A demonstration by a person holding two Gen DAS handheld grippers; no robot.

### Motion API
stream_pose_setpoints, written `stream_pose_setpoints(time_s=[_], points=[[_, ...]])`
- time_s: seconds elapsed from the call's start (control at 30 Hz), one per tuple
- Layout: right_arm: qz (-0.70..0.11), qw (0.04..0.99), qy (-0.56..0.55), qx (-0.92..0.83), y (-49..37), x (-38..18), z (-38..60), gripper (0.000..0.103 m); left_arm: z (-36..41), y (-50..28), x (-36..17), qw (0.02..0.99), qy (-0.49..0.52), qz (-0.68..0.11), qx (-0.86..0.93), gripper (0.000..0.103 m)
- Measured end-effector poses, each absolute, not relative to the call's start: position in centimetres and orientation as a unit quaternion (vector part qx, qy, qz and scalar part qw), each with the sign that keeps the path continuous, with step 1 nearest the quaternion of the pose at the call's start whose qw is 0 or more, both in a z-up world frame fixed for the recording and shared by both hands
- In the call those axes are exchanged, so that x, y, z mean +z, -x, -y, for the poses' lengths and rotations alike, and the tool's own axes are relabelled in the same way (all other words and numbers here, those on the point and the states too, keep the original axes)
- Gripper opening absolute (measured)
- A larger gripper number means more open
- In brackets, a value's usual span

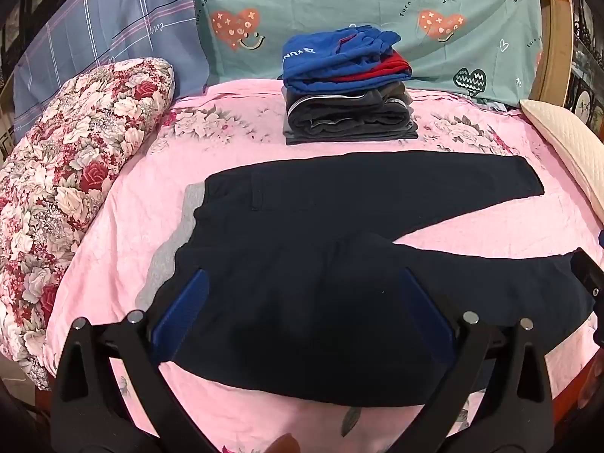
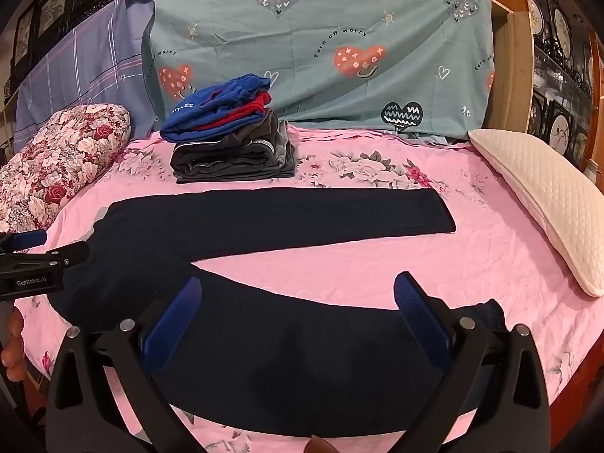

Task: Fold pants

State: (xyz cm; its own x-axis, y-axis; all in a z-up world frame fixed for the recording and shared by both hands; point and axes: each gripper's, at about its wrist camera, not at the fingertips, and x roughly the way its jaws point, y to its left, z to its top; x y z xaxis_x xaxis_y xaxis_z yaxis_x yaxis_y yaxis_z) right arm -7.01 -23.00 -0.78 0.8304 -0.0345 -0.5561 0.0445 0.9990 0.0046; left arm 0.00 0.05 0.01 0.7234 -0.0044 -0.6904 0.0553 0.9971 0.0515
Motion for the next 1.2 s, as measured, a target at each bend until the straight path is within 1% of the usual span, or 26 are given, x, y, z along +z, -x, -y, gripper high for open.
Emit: stream_pose_setpoints(time_s=[0.33,0.37,0.47,0.67,1.2], points=[[-0.28,0.96,-0.009,-0.019,7.5,-1.0,22.3,0.102,-1.1,0.6,-0.5,0.928,-0.033,-0.371,-0.018,0.101],[-0.288,0.957,-0.009,-0.02,7.1,-1.4,23.0,0.102,-1.1,0.7,-0.5,0.928,-0.033,-0.371,-0.018,0.101],[-0.286,0.958,-0.01,-0.022,7.0,-1.4,22.9,0.102,-0.9,-0.2,-0.2,0.927,-0.03,-0.373,-0.012,0.101],[-0.281,0.959,-0.01,-0.028,7.2,-0.5,23.2,0.102,-0.7,0.0,-0.1,0.929,-0.032,-0.368,-0.01,0.101],[-0.276,0.961,-0.001,-0.019,7.2,-0.6,22.5,0.102,-0.8,0.1,-0.2,0.929,-0.031,-0.368,-0.008,0.101]])
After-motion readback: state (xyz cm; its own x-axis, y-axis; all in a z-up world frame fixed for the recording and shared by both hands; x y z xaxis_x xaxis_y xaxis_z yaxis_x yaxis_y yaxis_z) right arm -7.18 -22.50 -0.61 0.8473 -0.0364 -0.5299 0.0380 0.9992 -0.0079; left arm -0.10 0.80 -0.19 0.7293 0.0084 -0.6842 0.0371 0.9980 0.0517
